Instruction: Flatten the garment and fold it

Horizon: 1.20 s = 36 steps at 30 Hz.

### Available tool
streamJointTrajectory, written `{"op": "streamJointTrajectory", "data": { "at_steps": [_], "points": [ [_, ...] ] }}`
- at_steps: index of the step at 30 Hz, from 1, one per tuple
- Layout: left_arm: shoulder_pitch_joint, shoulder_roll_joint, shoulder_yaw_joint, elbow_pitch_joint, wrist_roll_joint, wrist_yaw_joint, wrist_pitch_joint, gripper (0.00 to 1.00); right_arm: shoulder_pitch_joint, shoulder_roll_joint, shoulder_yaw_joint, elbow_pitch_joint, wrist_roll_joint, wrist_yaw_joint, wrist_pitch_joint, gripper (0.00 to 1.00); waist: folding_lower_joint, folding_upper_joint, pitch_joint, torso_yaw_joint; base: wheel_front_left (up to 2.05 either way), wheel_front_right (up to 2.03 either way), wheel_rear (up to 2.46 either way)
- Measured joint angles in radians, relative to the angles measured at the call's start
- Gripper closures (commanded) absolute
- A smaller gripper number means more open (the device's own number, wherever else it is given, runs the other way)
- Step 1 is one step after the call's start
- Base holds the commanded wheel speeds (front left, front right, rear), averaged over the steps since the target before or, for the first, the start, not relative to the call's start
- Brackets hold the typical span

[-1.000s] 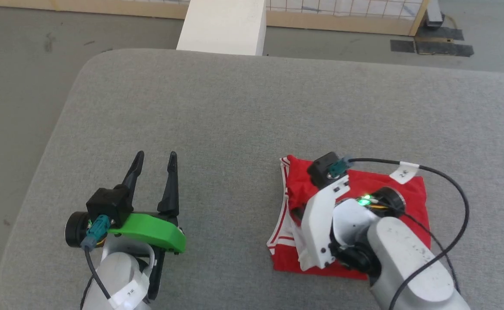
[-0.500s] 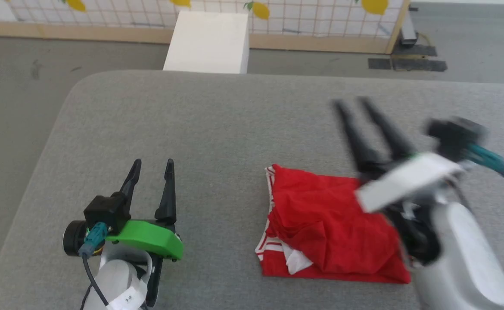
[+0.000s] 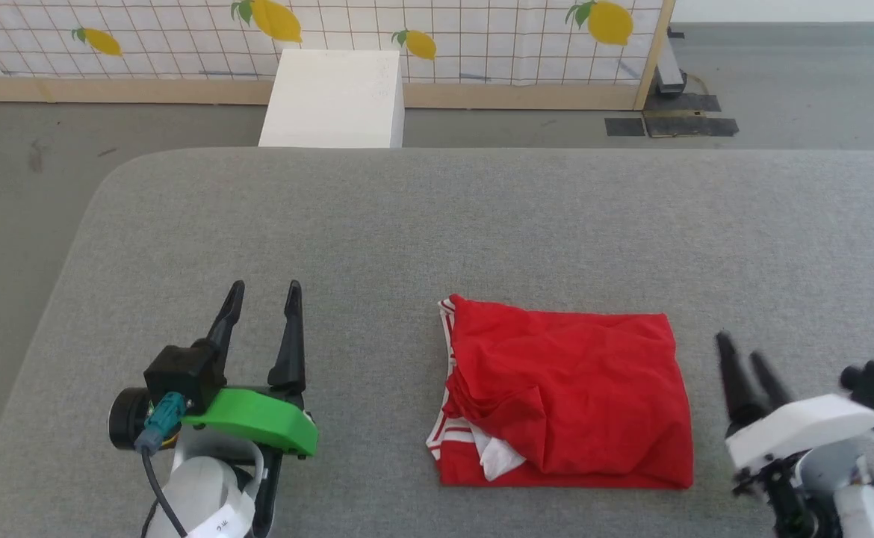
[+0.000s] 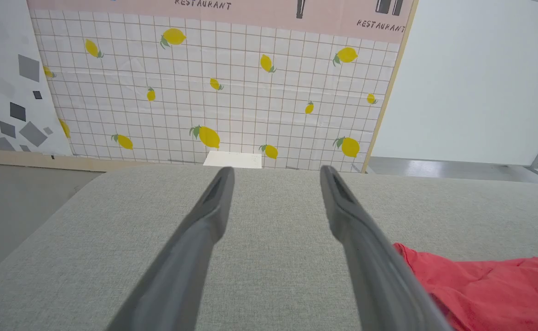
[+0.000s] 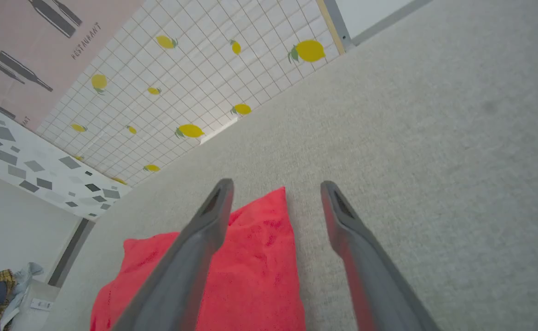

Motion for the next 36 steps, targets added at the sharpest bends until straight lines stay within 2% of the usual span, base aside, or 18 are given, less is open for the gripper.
{"op": "streamJointTrajectory", "data": {
  "at_steps": [6,10,13,15,17,20,22,27,31,36],
  "points": [
    [0.0,0.0,-0.004,0.001,0.0,0.0,0.0,0.0,-0.018,0.001,0.052,0.175,0.212,0.0,0.14,0.0,0.0,0.0,0.001,0.012,0.0,0.0,0.0],
    [0.0,0.0,-0.009,0.003,0.0,0.0,0.0,0.0,-0.072,-0.001,0.072,0.277,0.277,0.0,0.219,0.0,0.0,0.0,0.003,0.025,0.0,0.0,0.0],
    [0.0,0.0,-0.012,0.003,-0.001,0.0,0.0,0.0,-0.125,-0.005,0.077,0.344,0.284,0.001,0.258,0.0,0.0,0.0,0.007,0.032,0.0,0.0,0.0],
    [0.0,0.0,-0.014,0.003,-0.001,0.0,0.0,0.0,-0.159,-0.01,0.085,0.383,0.286,0.001,0.288,0.59,0.0,0.0,0.009,0.037,0.0,0.0,0.0],
    [0.0,0.0,-0.017,0.003,-0.002,0.0,0.0,0.0,-0.19,-0.016,0.1,0.418,0.232,0.001,0.313,0.98,0.0,0.0,0.01,0.04,0.0,0.0,0.0],
    [0.0,0.0,-0.019,0.002,-0.004,0.001,0.0,0.0,-0.216,-0.018,0.123,0.431,0.132,0.001,0.345,1.0,0.0,0.0,0.011,0.039,0.0,0.0,0.0],
    [0.0,0.0,-0.017,-0.001,-0.003,0.007,0.0,0.0,-0.227,-0.024,0.151,0.418,0.021,0.001,0.357,1.0,0.0,0.0,0.014,0.032,0.0,0.0,0.0],
    [0.001,-0.001,-0.008,-0.017,0.003,0.012,0.0,0.0,-0.284,-0.048,0.234,0.311,-0.223,0.001,0.426,1.0,0.0,0.0,0.024,-0.014,0.0,0.0,0.0],
    [-0.003,-0.001,-0.01,-0.036,0.008,0.012,0.0,0.0,-0.346,-0.104,0.293,0.205,-0.359,0.001,0.462,1.0,0.0,0.0,0.04,-0.071,0.0,0.0,0.0],
    [-0.034,0.002,-0.02,-0.054,0.024,0.007,0.0,0.0,-0.407,-0.18,0.334,0.152,-0.462,0.001,0.463,1.0,0.0,0.0,0.071,-0.156,0.0,0.0,0.0]
  ]
}}
